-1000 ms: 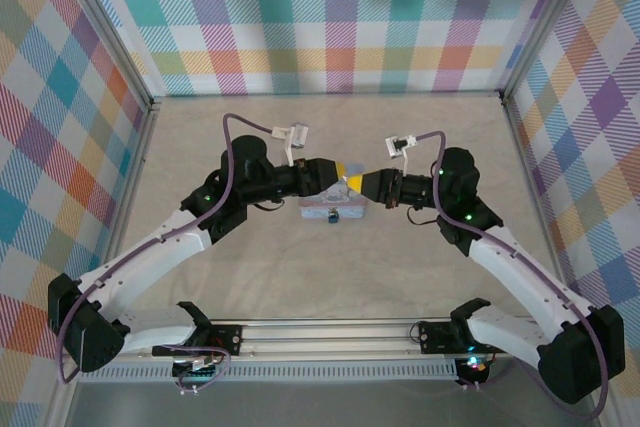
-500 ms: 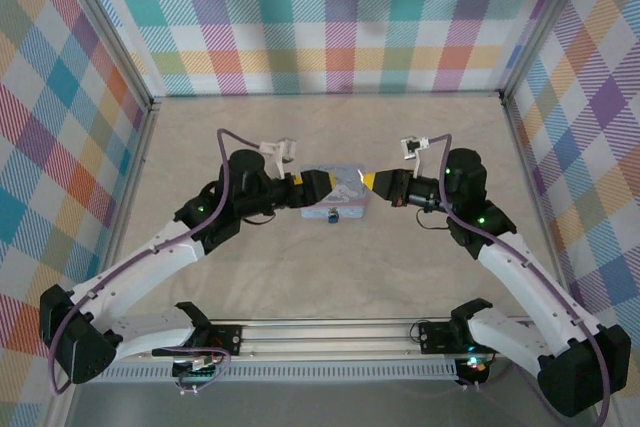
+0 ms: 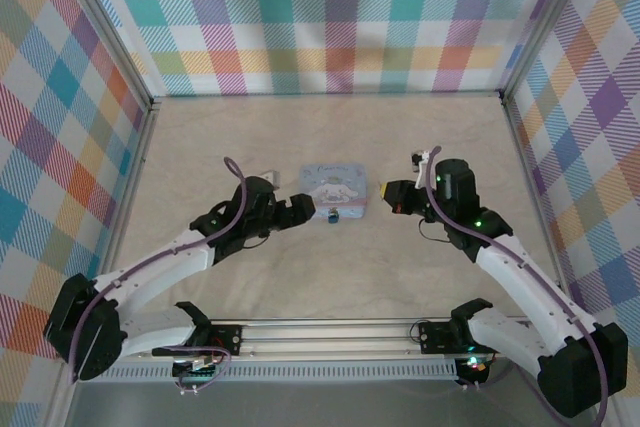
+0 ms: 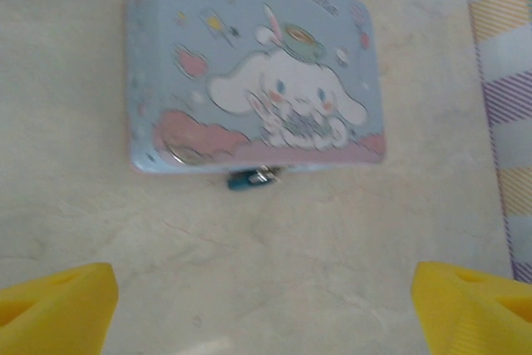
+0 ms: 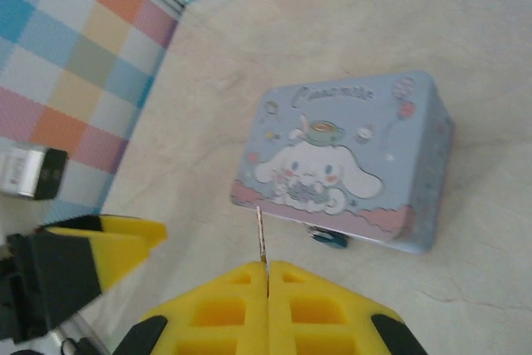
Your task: Unlock a padlock with a key
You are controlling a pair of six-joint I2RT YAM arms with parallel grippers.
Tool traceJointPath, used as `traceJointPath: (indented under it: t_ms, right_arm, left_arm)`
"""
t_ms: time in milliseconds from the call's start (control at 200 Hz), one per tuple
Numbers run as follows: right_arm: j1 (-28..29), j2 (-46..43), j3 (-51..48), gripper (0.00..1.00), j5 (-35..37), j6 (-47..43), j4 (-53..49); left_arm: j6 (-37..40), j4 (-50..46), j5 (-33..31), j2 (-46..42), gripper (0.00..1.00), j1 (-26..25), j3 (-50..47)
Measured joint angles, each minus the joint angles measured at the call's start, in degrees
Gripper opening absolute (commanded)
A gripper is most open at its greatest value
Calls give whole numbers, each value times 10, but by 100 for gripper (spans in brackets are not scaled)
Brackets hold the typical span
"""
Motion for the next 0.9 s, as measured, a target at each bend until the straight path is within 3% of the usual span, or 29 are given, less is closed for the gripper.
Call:
traceJointPath:
  t_ms: [385,615,900]
  right_arm:
    - [0,-16,-38,0,27,-2,-9]
    - [0,-50,-40,0,31,-3,-22]
    - [0,-62,-43,0,42,-9,-37]
  left_arm:
    - [15,60,44,222,96,93,140]
    - [19,62,88,352,94,105,245]
    - [26,62,171,433,90,105,334]
